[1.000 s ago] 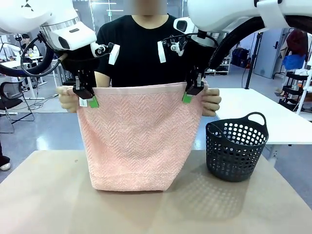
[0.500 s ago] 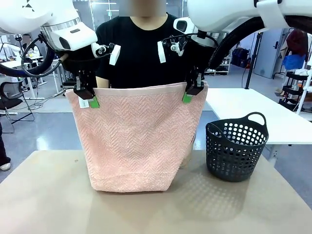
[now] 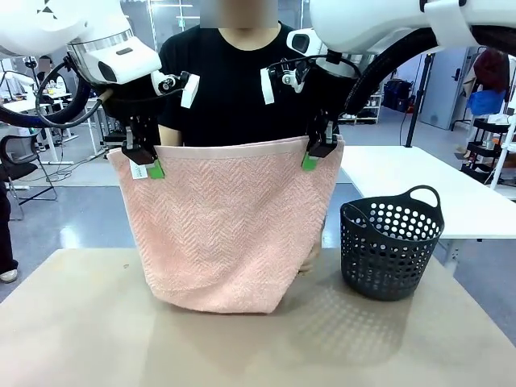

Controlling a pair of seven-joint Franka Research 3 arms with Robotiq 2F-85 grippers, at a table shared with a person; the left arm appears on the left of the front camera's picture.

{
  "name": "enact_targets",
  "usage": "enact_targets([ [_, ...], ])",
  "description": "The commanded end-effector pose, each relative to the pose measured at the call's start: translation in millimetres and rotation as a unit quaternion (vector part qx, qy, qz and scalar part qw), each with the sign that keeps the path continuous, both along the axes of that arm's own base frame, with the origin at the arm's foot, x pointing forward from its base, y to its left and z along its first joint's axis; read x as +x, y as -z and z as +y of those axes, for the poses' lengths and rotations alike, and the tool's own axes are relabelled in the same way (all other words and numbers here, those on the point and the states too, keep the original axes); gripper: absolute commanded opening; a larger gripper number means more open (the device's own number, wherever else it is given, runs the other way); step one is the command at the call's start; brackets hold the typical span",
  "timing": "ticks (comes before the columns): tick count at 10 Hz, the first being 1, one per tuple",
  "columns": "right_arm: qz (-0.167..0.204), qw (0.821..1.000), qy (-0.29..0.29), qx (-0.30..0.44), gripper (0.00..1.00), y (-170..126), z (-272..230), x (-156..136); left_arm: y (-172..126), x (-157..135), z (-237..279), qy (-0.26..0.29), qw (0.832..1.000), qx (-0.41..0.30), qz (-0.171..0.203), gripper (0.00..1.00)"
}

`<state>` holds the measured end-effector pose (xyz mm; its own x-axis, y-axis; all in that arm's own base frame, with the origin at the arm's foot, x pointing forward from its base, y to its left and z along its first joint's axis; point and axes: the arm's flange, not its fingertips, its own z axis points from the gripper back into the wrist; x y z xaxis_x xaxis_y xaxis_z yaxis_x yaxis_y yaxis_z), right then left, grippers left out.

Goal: Fold the towel.
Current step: Release the end of the 100 cm Hotel Towel you were holding.

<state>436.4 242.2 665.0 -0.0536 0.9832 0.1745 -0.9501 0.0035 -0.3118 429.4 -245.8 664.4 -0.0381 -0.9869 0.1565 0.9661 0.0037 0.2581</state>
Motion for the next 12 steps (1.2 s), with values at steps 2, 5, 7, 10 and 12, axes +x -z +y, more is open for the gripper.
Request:
enact_targets([
  [2, -0.001, 1.0, 0.001, 0.0, 0.0, -0.8, -1.5, 0.7, -0.9, -0.1, 1.2, -0.001, 1.0, -0.001, -0.001, 0.04],
  [5, -0.001, 1.0, 0.001, 0.0, 0.0, -0.8, -1.5, 0.7, -0.9, -0.1, 1.2, -0.001, 1.0, -0.001, -0.001, 0.04],
  [7, -0.001, 1.0, 0.001, 0.0, 0.0, -0.8, -1.5, 0.7, -0.9, -0.1, 1.2, -0.001, 1.0, -0.001, -0.001, 0.04],
  [10, -0.001, 1.0, 0.001, 0.0, 0.0, -0.8, -1.5, 0.7, -0.9, -0.1, 1.2, -0.001, 1.0, -0.001, -0.001, 0.04],
  [12, -0.001, 1.0, 0.001, 0.0, 0.0, -0.8, -1.5, 0.7, -0.9, -0.1, 1.2, -0.001, 1.0, -0.001, -0.001, 0.04],
])
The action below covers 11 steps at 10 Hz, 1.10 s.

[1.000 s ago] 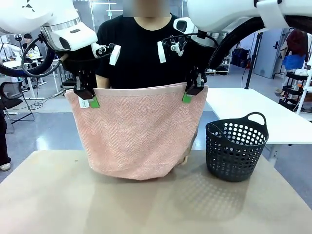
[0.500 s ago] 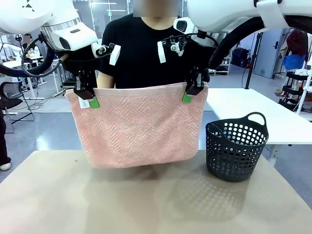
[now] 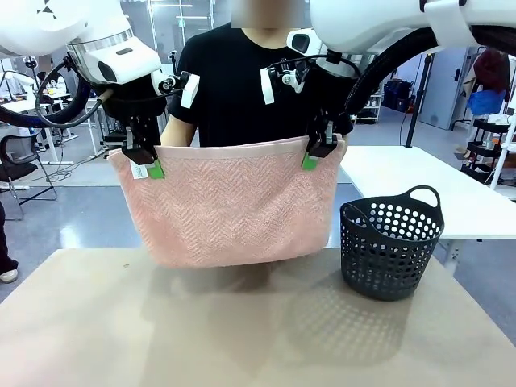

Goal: Fold the towel.
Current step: Release the end of the 100 cm Hotel Towel you were holding.

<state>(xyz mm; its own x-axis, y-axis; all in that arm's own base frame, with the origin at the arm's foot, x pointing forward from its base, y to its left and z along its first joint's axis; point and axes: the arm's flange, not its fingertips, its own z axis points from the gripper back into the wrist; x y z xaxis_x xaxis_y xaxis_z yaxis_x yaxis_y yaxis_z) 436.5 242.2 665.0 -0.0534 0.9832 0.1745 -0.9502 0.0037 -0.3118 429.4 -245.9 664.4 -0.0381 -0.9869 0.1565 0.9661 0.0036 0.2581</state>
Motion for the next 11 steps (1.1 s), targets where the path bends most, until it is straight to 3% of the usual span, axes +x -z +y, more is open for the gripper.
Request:
enact_targets([
  [1, -0.001, 1.0, 0.001, 0.0, 0.0, -0.8, -1.4, 0.6, -1.0, -0.1, 1.2, -0.001, 1.0, -0.001, -0.001, 0.04],
  [11, -0.001, 1.0, 0.001, 0.0, 0.0, -0.8, -1.4, 0.6, -1.0, -0.1, 1.2, -0.001, 1.0, -0.001, -0.001, 0.04],
])
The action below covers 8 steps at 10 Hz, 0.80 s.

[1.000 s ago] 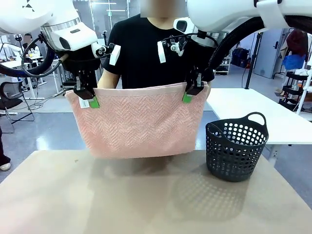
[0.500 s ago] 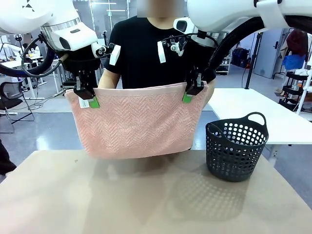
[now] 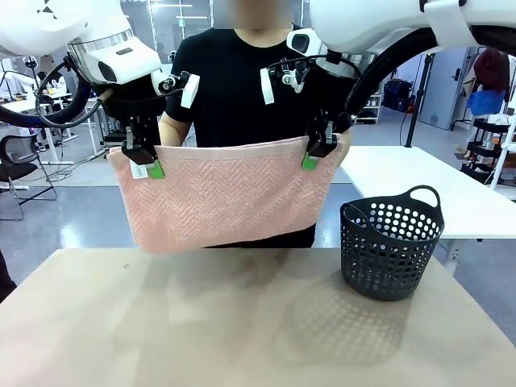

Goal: Fold the towel.
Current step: Release the end of the 100 cm Hotel Towel you were holding.

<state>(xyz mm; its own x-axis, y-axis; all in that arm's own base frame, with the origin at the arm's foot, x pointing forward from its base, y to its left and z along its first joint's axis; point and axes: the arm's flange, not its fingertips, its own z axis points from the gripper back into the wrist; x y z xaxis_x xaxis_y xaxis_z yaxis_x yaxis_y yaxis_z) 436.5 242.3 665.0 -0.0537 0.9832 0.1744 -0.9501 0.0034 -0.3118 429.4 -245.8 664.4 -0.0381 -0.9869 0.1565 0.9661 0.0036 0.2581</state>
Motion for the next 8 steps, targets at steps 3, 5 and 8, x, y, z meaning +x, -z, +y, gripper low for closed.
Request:
enact_targets([
  [3, -0.001, 1.0, 0.001, 0.0, 0.0, -0.8, -1.6, 0.6, -0.9, -0.1, 1.2, -0.001, 1.0, -0.001, -0.001, 0.04],
  [5, -0.001, 1.0, 0.001, 0.0, 0.0, -0.8, -1.6, 0.6, -0.9, -0.1, 1.2, -0.001, 1.0, -0.001, -0.001, 0.04],
  [8, -0.001, 1.0, 0.001, 0.0, 0.0, -0.8, -1.6, 0.6, -0.9, -0.1, 1.2, -0.001, 1.0, -0.001, -0.001, 0.04],
])
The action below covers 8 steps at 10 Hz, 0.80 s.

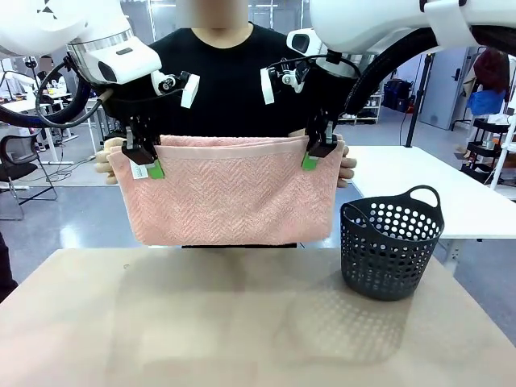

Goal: Fold the towel.
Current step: Release the end of the 100 cm Hotel Towel you were holding.

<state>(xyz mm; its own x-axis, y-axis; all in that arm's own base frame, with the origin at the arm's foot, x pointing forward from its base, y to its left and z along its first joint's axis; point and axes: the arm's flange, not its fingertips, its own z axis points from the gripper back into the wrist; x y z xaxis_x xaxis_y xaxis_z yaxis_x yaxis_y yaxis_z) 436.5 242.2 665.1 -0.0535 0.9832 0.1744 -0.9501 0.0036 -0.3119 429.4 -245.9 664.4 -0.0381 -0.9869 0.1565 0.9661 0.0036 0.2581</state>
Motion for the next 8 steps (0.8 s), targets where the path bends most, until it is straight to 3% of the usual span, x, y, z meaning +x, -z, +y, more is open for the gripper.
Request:
enact_targets([
  [1, -0.001, 1.0, 0.001, 0.0, 0.0, -0.7, -1.5, 0.6, -0.9, -0.1, 1.2, -0.001, 1.0, -0.001, -0.001, 0.04],
  [8, -0.001, 1.0, 0.001, 0.0, 0.0, -0.7, -1.5, 0.6, -0.9, -0.1, 1.2, -0.001, 1.0, -0.001, -0.001, 0.04],
])
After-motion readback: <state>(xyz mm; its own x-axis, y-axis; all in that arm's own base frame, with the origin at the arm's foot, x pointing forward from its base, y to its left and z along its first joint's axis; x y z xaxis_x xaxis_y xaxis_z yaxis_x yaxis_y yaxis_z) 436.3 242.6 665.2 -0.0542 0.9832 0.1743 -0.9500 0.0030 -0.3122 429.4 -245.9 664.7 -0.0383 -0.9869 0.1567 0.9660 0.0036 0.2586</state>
